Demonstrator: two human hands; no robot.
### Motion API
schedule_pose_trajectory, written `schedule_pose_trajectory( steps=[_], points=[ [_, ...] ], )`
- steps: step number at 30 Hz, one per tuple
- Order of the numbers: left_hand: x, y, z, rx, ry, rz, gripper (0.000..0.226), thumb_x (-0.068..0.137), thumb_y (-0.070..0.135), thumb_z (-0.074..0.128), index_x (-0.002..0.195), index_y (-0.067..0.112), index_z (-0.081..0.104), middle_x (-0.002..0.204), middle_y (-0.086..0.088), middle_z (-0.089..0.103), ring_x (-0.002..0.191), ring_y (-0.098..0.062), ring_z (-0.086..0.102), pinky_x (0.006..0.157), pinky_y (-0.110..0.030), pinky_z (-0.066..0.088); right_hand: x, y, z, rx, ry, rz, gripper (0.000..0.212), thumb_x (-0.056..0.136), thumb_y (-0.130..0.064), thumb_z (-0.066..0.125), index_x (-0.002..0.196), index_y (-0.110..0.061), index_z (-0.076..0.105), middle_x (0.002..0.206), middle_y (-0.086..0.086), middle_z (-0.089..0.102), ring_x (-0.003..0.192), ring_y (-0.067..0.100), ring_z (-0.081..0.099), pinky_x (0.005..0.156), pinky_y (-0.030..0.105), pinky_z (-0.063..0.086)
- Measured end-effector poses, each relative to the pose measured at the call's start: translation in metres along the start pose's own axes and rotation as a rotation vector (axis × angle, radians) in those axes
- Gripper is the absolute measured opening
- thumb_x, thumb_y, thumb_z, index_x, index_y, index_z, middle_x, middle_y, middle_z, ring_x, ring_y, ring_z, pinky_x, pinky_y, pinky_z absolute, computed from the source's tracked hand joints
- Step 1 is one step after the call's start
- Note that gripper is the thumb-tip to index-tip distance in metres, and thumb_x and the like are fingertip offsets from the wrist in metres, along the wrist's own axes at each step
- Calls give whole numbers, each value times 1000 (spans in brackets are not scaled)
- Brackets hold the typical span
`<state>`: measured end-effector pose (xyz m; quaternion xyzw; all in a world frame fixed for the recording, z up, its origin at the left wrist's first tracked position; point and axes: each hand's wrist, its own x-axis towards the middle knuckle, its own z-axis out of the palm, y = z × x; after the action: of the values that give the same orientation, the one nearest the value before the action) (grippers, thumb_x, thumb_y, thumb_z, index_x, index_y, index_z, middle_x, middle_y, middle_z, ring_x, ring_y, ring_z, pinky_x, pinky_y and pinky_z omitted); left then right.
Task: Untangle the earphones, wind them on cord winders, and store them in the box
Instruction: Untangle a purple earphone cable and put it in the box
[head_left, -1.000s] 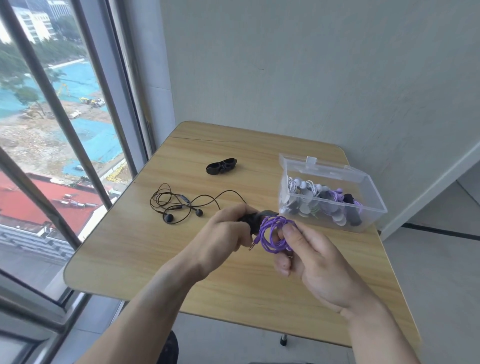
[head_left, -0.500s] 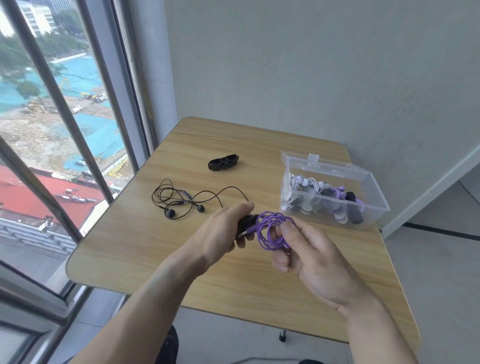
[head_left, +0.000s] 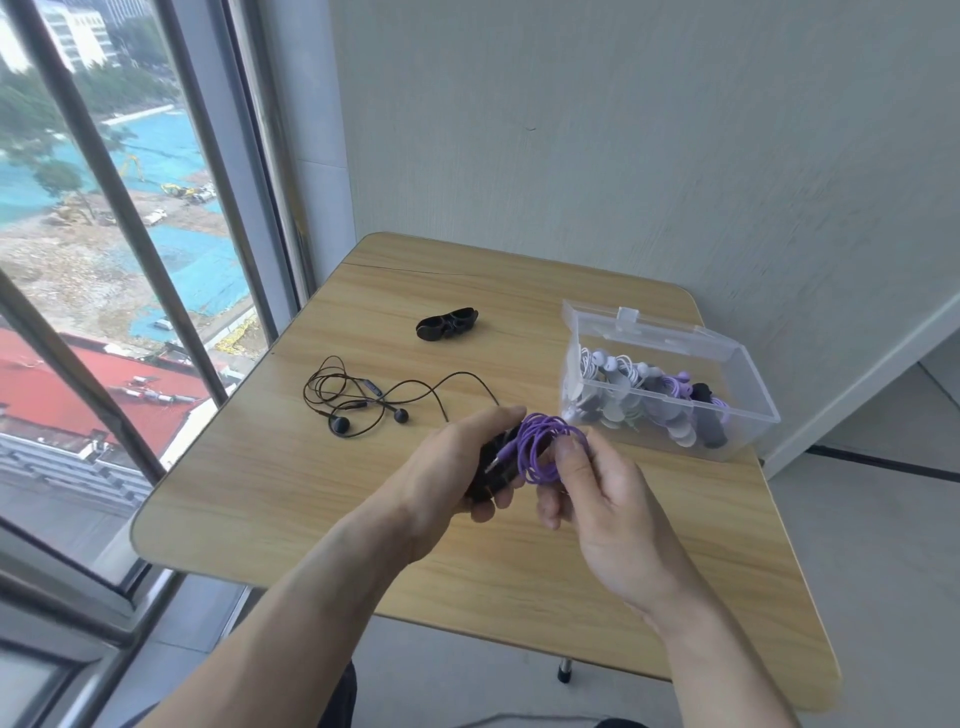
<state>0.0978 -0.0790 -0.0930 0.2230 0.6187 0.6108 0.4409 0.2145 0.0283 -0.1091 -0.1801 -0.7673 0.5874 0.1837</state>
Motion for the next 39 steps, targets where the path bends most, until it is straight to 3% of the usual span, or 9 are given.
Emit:
schedule_pose_trajectory(
  steps=[4,9,14,20,23,26,30,34,39],
  points=[
    [0,-1,2,42,10,41,50,84,61,51,76,13,63,65,-6,51,62,-20,45,56,-32,35,0,-1,2,11,8,38,47,100,-48,38,95,-7,58,73,21,64,61,23,53,72,57,46],
    [-3,-2,6,172,39,101,51,77,62,64,79,11,61,63,-1,54,56,-11,45,57,-24,38,0,-1,3,3,-15,90,48,100,-48,37,94,-5,58,70,11,65,60,22,55,71,56,49],
    [0,-6,8,212,166,155,49,72,58,73,77,10,64,56,8,53,51,-6,45,54,-17,37,-3,-7,-2,95,-87,138,40,110,-30,35,92,-5,61,66,-9,61,62,20,49,65,40,45],
    [-2,-7,13,213,178,246,45,85,48,69,88,3,65,53,12,55,50,-3,48,55,-14,37,-3,-12,-9,270,-162,172,34,108,-27,39,94,-5,62,71,-9,60,63,18,47,61,30,44],
    [-1,-6,14,182,148,221,40,83,52,70,81,13,67,57,8,56,55,-7,48,57,-21,39,-2,-9,-14,88,-143,80,29,109,-21,40,98,-2,59,73,-4,62,63,21,51,61,38,46],
    [-3,-4,14,141,68,134,33,83,50,60,68,20,66,60,3,53,58,-12,45,58,-27,39,-2,-6,-13,-178,-81,-28,24,106,-21,44,86,-13,57,67,3,62,60,19,58,64,46,51],
    [-2,-2,14,-114,10,-18,36,96,41,48,79,13,63,65,-6,51,61,-18,43,58,-32,37,-4,-7,-8,-310,2,-90,23,103,-20,45,81,-21,54,62,1,61,56,10,59,58,28,47],
    [2,-8,12,-114,23,-15,39,99,45,48,86,12,65,69,-10,49,61,-19,44,56,-31,38,-3,-7,-6,-374,36,-144,29,103,-18,45,77,-30,47,62,2,58,57,18,55,58,35,45],
    [3,-10,14,-199,-5,-17,38,98,47,50,88,13,63,72,-7,50,60,-15,45,55,-29,37,-2,-6,-6,-451,67,-208,34,102,-18,46,77,-40,40,66,-8,53,66,16,56,58,25,41]
  ],
)
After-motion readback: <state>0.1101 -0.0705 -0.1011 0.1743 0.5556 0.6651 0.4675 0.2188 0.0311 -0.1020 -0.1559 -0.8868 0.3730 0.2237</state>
